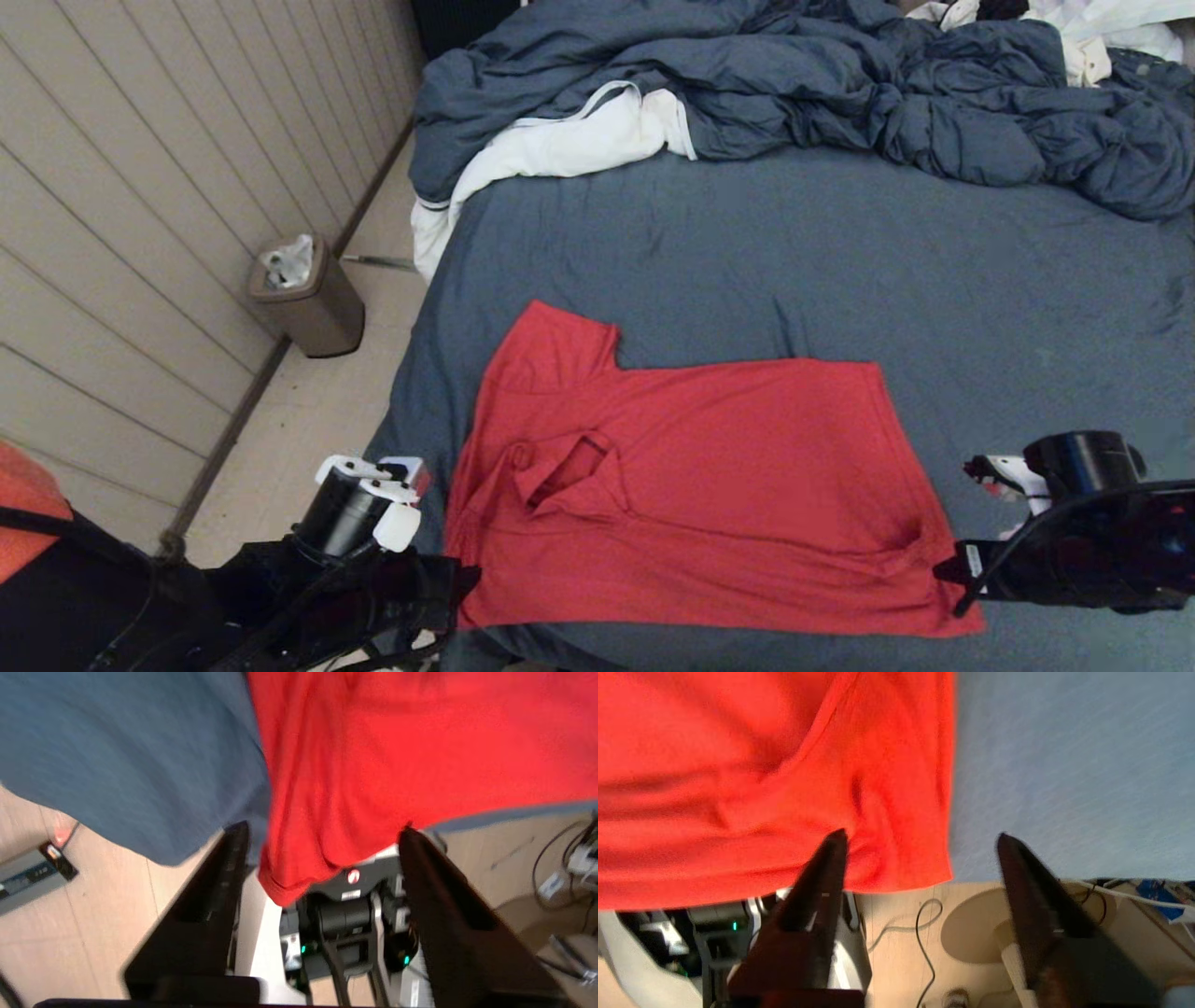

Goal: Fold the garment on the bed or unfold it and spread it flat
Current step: Fold the red T-shirt

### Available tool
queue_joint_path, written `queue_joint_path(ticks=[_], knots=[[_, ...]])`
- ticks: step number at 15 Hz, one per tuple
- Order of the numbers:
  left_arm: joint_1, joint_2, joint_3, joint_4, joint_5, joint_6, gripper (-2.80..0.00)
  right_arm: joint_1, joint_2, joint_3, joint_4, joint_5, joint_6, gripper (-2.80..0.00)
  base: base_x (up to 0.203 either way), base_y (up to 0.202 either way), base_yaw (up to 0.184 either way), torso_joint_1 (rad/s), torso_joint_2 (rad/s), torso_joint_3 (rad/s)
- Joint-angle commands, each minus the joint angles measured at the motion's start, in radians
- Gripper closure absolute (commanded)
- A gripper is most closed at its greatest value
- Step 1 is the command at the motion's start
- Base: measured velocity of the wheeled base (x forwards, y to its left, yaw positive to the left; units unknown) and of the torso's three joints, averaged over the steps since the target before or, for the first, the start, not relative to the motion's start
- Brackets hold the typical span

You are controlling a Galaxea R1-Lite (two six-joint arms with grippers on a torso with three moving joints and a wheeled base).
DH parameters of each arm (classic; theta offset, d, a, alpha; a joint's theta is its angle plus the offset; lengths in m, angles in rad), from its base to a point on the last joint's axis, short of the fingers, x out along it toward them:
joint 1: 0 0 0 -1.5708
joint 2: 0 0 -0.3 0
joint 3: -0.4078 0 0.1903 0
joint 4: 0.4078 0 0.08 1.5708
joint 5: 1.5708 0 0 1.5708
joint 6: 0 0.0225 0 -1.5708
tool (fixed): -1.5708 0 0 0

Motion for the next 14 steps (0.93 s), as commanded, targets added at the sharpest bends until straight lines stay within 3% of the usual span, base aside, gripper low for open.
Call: queue_joint_path(ticks=[1,3,4,5,9,14], knots=[[0.054,-0.082,-0.032,0.003,0.002,0.002,-2.80,-0.007,-0.042,-0.032,0.003,0.006,0.001,-2.80,0.000,0.000,0.000,0.000,0.00,0.000],[0.131,-0.131,-0.103,0.031,0.000,0.013,-2.80,-0.014,-0.060,-0.082,0.009,0.008,0.006,-2.80,0.000,0.000,0.000,0.000,0.00,0.000],[0.151,-0.135,-0.150,0.055,-0.003,0.019,-2.80,-0.014,-0.064,-0.118,0.018,0.008,0.009,0.00,0.000,0.000,0.000,0.000,0.00,0.000],[0.163,-0.130,-0.213,0.089,-0.007,0.025,0.00,-0.012,-0.067,-0.164,0.030,0.008,0.015,0.00,0.000,0.000,0.000,0.000,0.00,0.000],[0.175,0.016,-0.473,0.214,-0.031,0.031,0.00,0.011,-0.037,-0.388,0.142,0.027,0.050,0.00,0.000,0.000,0.000,0.000,0.00,0.000],[0.176,0.294,-0.718,0.237,-0.040,0.058,0.00,0.069,0.149,-0.641,0.186,0.036,0.087,0.00,0.000,0.000,0.000,0.000,0.00,0.000]])
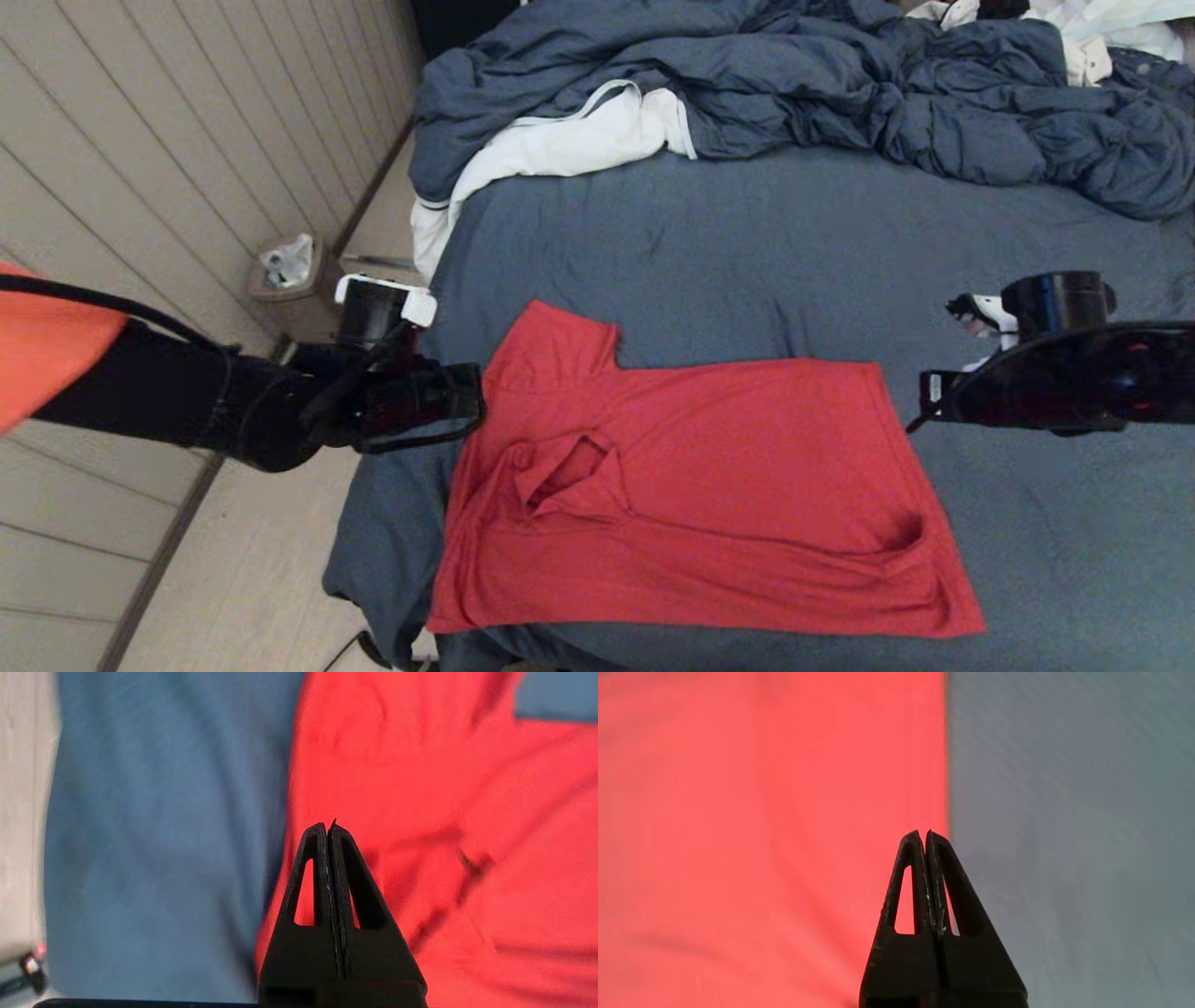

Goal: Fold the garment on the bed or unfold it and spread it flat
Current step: Fold the red T-shirt

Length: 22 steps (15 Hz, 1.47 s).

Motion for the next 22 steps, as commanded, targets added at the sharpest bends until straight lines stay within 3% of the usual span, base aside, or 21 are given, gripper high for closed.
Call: queue_joint_path(ticks=[1,4,5,6,18,22], knots=[[0.000,0.167,-0.095,-0.007,0.001,0.014,0.00,0.021,0.106,-0.090,0.002,0.001,0.002,0.00,0.000,0.000,0.000,0.000,0.00,0.000],[0.000,0.215,-0.149,-0.029,0.001,0.037,0.00,0.046,0.166,-0.164,0.005,-0.001,0.003,0.00,0.000,0.000,0.000,0.000,0.00,0.000],[0.000,0.213,-0.146,-0.030,0.001,0.039,0.00,0.055,0.182,-0.178,0.005,-0.002,0.009,-2.80,0.000,0.000,0.000,0.000,0.00,0.000],[0.002,0.209,-0.144,-0.031,0.001,0.046,-2.80,0.062,0.190,-0.181,0.004,-0.005,0.011,-2.80,0.000,0.000,0.000,0.000,0.00,0.000],[0.041,0.229,-0.158,-0.066,-0.030,0.047,-2.80,0.064,0.263,-0.272,0.004,-0.005,0.014,-2.80,0.000,0.000,0.000,0.000,0.00,0.000],[0.042,0.256,-0.232,-0.061,-0.037,0.047,-2.80,0.061,0.288,-0.300,0.004,-0.006,0.018,-2.80,0.000,0.000,0.000,0.000,0.00,0.000]])
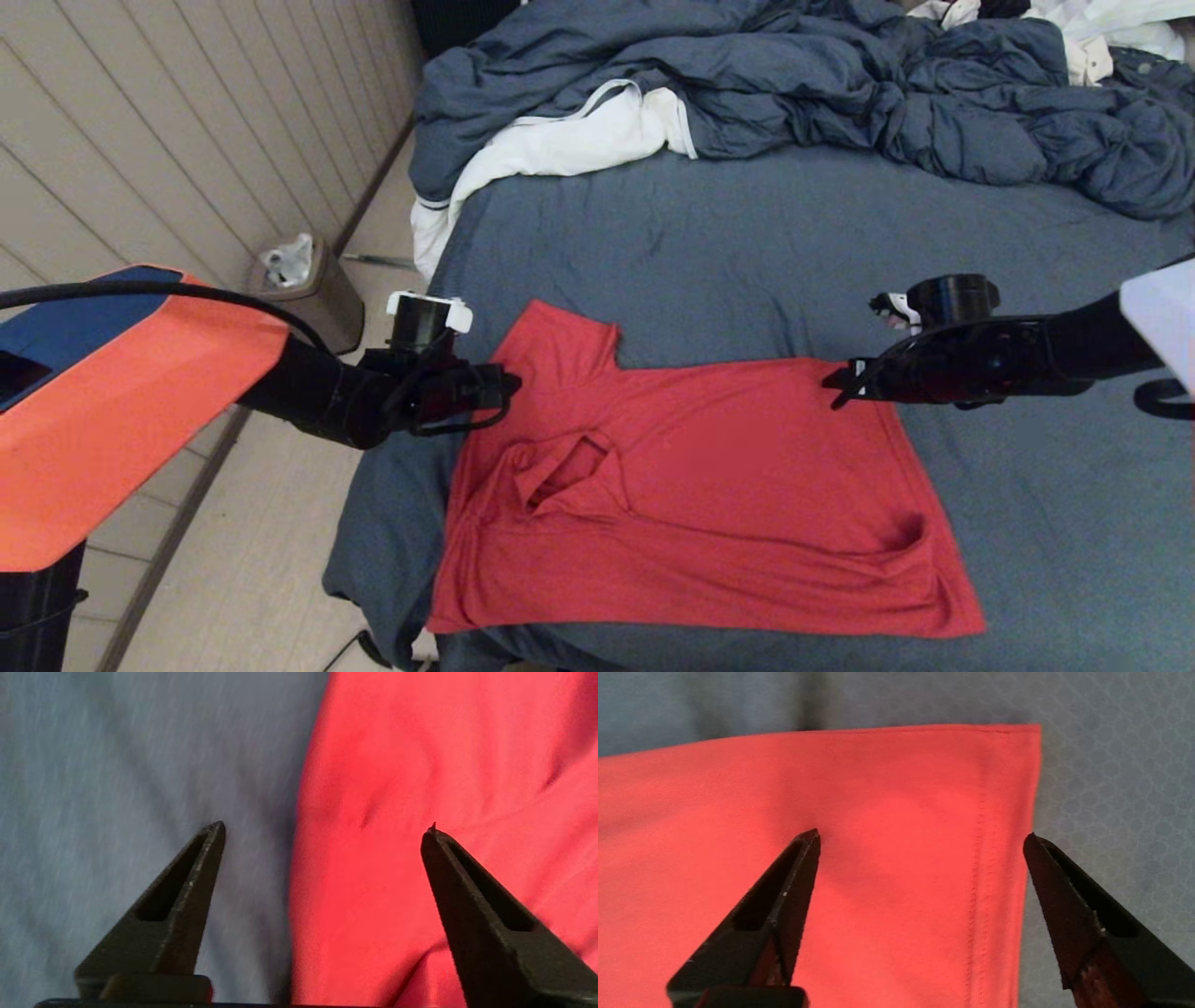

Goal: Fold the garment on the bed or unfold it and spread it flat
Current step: Fold the red T-shirt

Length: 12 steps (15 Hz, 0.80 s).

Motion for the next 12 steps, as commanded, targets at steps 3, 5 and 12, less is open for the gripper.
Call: queue_joint_path(ticks=[3,5,12], knots=[[0.000,0.045,-0.034,-0.002,0.000,-0.002,-2.80,-0.005,0.028,-0.026,-0.003,0.000,0.002,-2.80,0.000,0.000,0.000,0.000,0.00,0.000],[0.000,0.052,-0.034,-0.002,0.000,0.000,-2.80,-0.006,0.038,-0.042,-0.002,-0.008,0.005,-2.80,0.000,0.000,0.000,0.000,0.00,0.000],[0.005,0.082,-0.077,-0.005,0.001,-0.005,0.00,-0.008,0.044,-0.064,-0.002,-0.024,0.005,-2.80,0.000,0.000,0.000,0.000,0.00,0.000]])
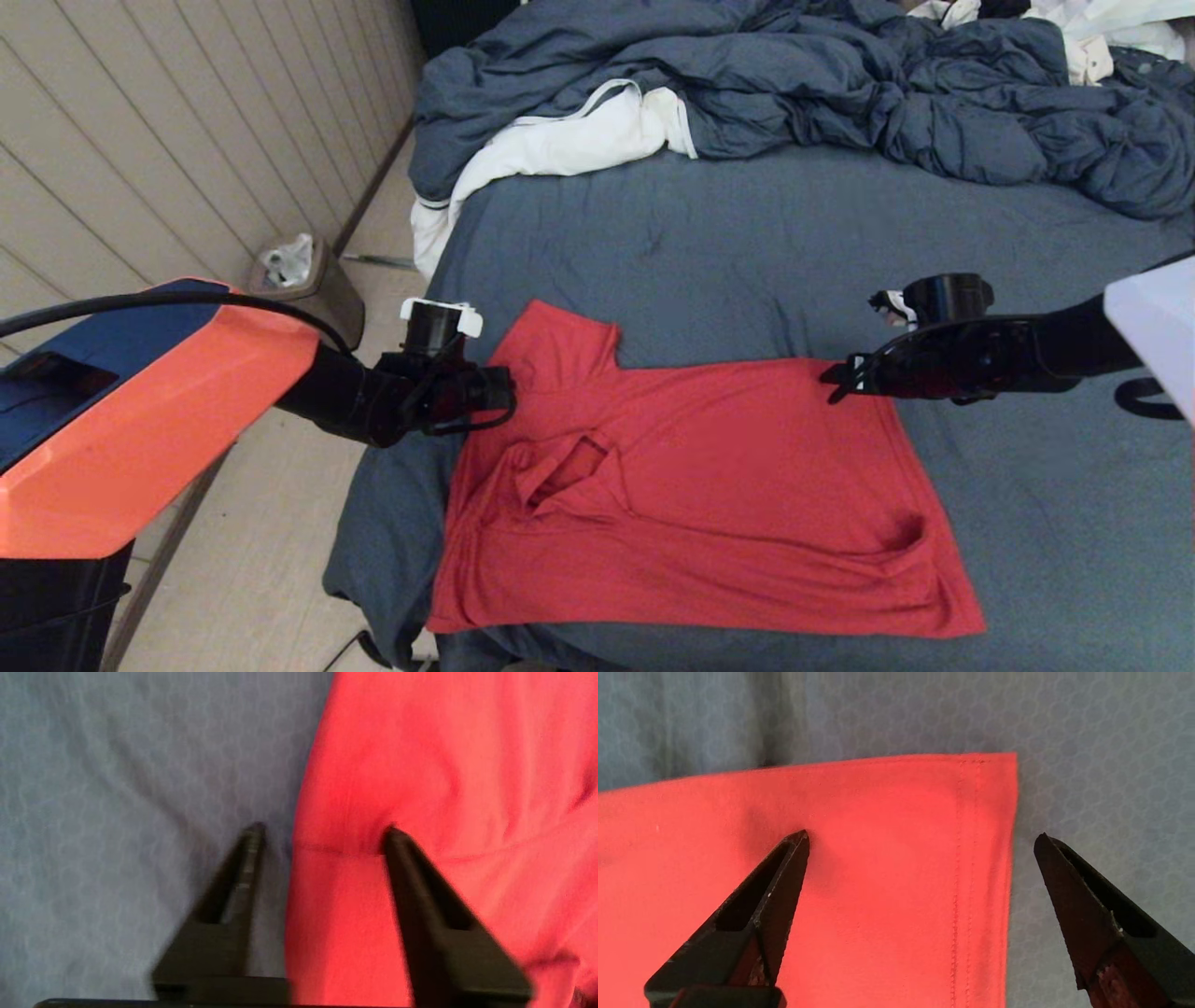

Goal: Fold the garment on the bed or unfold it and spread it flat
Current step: Fold the red T-shirt

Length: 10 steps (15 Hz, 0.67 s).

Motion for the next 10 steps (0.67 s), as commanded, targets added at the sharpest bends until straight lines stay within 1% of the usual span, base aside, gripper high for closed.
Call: queue_joint_path(ticks=[1,4,10], knots=[[0.003,0.008,-0.009,-0.003,0.001,-0.003,0.00,-0.001,0.001,-0.011,-0.001,0.000,0.001,-2.80,0.000,0.000,0.000,0.000,0.00,0.000],[0.003,0.007,-0.012,-0.003,0.002,-0.005,0.00,-0.003,0.012,-0.031,-0.001,-0.004,0.019,-2.80,0.000,0.000,0.000,0.000,0.00,0.000],[0.003,0.008,-0.014,-0.003,0.001,-0.005,0.00,-0.003,0.036,-0.040,-0.001,-0.023,0.019,-2.80,0.000,0.000,0.000,0.000,0.00,0.000]])
